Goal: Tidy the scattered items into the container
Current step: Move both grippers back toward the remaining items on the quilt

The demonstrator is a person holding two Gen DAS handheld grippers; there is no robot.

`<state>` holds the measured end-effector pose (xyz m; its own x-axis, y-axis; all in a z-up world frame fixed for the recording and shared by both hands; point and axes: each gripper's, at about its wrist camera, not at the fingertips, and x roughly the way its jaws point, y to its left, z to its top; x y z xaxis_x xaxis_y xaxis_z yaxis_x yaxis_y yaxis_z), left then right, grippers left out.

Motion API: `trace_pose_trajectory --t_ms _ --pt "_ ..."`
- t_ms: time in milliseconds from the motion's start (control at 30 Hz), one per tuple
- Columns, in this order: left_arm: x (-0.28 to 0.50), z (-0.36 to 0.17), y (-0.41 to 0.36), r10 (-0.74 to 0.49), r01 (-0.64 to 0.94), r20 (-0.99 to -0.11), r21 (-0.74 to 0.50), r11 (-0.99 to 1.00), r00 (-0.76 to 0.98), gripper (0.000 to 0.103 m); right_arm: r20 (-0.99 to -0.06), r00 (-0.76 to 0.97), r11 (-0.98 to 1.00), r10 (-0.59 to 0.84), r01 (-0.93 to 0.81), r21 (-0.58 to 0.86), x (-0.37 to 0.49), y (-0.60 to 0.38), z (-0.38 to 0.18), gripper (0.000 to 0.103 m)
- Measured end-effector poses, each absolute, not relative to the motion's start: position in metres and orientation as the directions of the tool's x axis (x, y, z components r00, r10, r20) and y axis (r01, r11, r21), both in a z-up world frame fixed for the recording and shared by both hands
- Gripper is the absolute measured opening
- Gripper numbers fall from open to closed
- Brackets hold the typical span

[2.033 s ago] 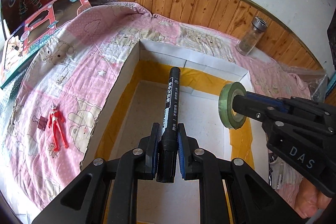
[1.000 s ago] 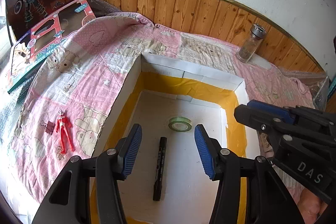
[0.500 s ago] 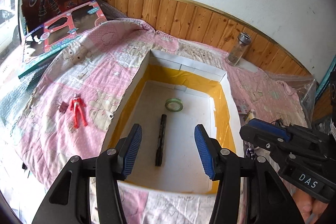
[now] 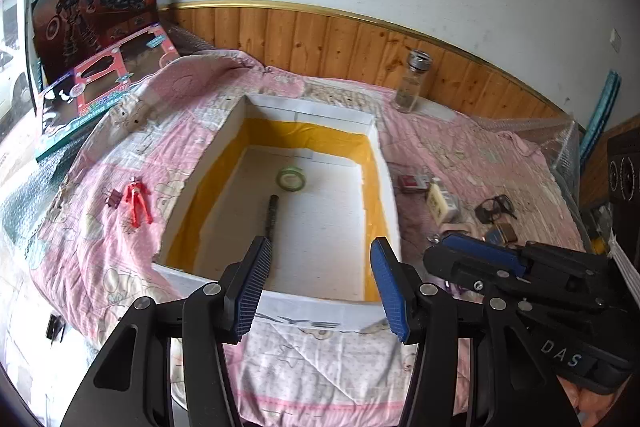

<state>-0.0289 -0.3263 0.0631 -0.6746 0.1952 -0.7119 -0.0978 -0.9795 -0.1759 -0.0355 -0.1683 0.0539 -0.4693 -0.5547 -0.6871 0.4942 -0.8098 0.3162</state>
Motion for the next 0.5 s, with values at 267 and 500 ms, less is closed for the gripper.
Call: trace_pose_trajectory --t_ms 267,500 --pt "-0.016 0.065 -0.278 0.255 -0.184 -0.712 -0.178 -0.967 -0.654 0.054 -0.696 -0.495 -0.845 -0.52 0.418 0.334 -0.008 -0.115 0.041 0.022" --pt "-0.02 0.054 -0.227 0.312 -0.278 -0.741 -0.175 -0.945 -0.595 0.054 -0.696 -0.524 -0.872 -0.49 0.292 0.394 0.002 -0.054 0.02 0.024"
